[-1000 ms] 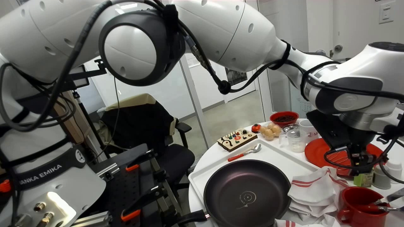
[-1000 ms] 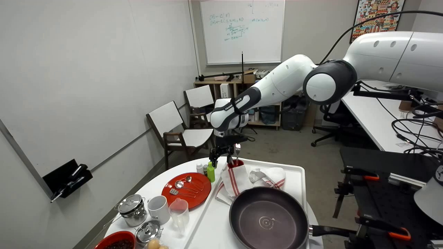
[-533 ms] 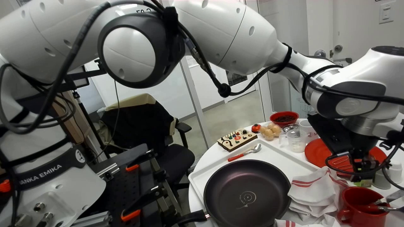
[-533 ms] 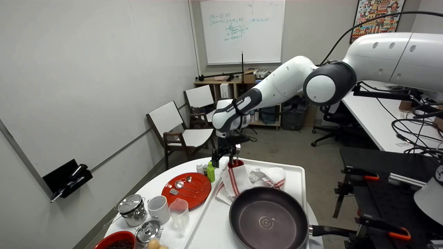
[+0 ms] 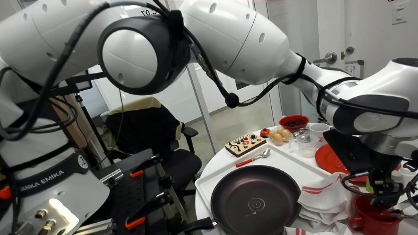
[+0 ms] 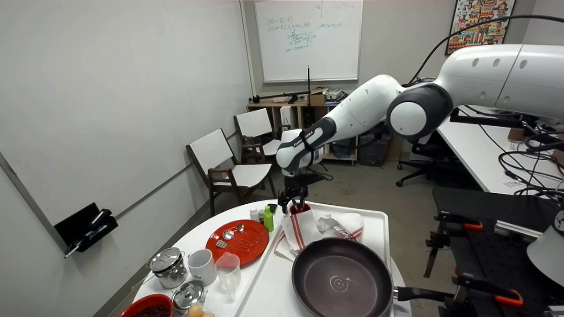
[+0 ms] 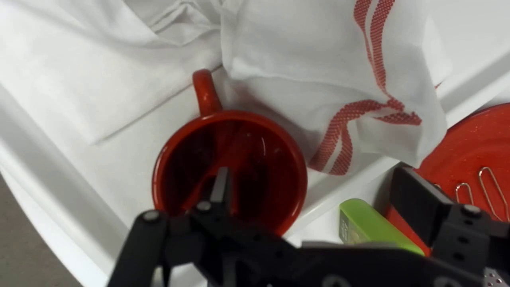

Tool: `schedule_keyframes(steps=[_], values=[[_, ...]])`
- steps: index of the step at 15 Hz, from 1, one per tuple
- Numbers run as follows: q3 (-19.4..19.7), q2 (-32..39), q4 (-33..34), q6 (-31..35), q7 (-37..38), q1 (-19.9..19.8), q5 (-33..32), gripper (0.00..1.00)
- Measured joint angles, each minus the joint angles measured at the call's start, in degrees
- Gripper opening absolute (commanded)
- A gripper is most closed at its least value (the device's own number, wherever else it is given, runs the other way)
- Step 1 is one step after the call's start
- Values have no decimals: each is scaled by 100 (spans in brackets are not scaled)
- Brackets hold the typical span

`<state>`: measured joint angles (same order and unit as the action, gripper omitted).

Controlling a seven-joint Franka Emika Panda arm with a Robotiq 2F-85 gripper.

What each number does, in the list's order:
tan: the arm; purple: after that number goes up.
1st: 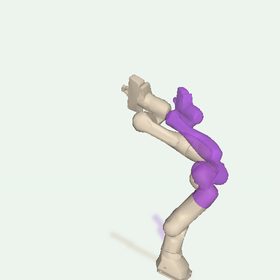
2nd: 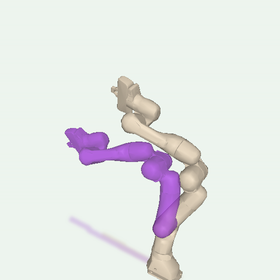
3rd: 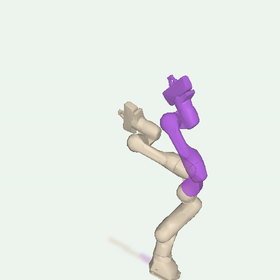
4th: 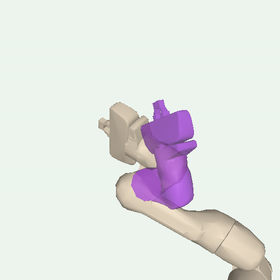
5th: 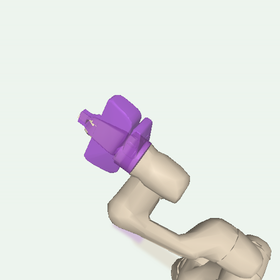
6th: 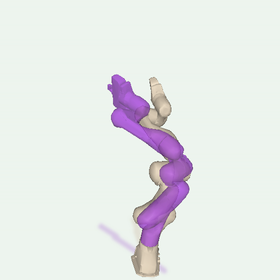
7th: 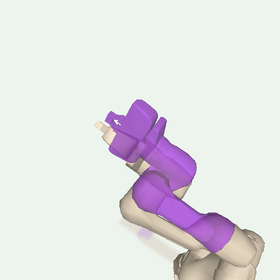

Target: Put the fork and knife in the red cup and move it to the right

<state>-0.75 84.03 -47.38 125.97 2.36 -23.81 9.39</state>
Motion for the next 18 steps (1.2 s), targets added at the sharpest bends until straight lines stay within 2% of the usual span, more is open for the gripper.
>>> schedule_keyframes(steps=[18], values=[[155, 8, -416, 627, -7, 190, -2, 100]])
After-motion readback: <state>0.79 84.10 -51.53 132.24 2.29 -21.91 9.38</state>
